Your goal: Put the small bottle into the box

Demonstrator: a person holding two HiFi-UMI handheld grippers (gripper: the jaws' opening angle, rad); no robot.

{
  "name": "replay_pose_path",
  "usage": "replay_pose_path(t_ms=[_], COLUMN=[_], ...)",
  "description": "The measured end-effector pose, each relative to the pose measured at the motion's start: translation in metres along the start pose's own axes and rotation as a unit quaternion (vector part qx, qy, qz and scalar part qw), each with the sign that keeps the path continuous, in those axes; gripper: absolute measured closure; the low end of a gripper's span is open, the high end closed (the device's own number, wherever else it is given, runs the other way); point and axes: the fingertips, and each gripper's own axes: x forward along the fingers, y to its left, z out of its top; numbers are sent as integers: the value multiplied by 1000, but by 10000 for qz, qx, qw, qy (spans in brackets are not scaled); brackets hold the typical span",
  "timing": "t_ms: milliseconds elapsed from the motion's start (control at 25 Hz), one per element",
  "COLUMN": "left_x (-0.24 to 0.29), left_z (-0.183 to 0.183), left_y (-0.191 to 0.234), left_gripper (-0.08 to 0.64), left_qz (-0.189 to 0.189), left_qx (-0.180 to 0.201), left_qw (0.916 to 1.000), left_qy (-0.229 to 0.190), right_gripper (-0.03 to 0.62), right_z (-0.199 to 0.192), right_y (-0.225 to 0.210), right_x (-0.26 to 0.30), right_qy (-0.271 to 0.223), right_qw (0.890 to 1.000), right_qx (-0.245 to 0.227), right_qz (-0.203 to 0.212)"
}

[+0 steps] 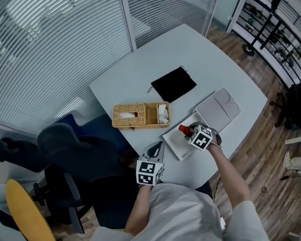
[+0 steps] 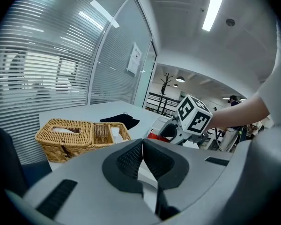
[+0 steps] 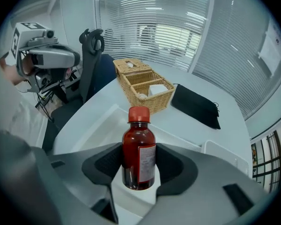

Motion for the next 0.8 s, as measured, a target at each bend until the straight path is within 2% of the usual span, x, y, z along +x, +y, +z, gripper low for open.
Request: replay_pose_path(t_ms=[320, 600, 800], left_x=[-1, -3, -3], left_z=[2, -11, -5], left_y=[-4, 3, 1], left_gripper=[531, 531, 531], left_qz=[-50, 14, 1], left_qx=[57, -6, 55], left_qw=[10000, 10000, 10000], left_qy=[-28, 98, 59], right_gripper=[365, 365, 365], right_z=[-17, -19, -22], right_y=[10, 23, 35], right_x=[28, 40, 46], right_qy=[362, 496, 553], right_qw=[9988, 9968, 9946], right_qx=[-199, -157, -74], right_qz=[264, 614, 877])
